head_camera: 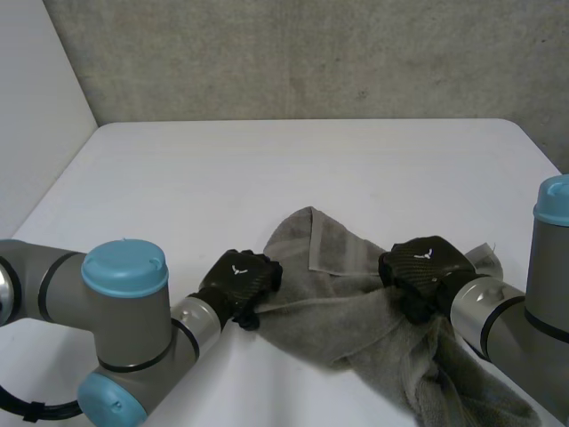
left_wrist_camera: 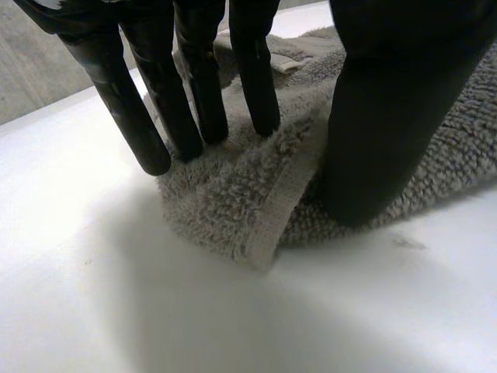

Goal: Fold the towel.

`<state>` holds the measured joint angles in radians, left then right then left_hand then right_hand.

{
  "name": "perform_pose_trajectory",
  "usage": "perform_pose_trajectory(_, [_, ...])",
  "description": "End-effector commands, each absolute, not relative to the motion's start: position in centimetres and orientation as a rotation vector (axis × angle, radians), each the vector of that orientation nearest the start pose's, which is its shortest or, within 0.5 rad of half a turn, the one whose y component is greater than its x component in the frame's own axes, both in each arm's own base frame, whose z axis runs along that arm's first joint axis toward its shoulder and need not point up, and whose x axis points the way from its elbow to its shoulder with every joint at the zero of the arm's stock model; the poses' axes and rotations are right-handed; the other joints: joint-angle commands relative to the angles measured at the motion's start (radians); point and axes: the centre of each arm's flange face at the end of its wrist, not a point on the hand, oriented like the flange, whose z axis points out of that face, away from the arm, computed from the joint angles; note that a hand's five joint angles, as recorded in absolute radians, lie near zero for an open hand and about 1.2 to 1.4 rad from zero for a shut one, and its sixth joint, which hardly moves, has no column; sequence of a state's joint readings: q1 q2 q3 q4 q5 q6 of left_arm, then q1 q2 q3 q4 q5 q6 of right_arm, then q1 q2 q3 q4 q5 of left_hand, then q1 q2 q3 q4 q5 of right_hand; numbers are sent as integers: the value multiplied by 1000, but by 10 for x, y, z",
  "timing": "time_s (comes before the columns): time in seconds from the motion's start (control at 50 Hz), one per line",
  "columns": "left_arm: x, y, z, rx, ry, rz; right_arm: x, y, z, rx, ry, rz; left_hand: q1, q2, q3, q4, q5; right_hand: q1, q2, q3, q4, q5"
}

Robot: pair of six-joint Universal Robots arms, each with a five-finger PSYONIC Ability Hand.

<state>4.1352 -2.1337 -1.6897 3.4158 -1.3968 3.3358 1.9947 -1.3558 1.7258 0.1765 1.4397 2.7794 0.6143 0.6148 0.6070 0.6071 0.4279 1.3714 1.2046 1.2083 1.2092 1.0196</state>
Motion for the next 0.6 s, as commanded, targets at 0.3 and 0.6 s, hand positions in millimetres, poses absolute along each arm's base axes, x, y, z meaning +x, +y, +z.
perform_pose_trajectory(0.3, [-364, -301, 341, 865, 1611, -3021, 291, -308, 351, -875, 1394, -2697, 782, 781, 789, 789, 794, 25, 192, 188, 187, 202])
perform_pose_trajectory(0.6, [-341, -273, 300, 959, 1847, -2840, 288, -287, 289, -1110, 1710, -2349, 782, 781, 789, 789, 794, 25, 192, 188, 187, 202])
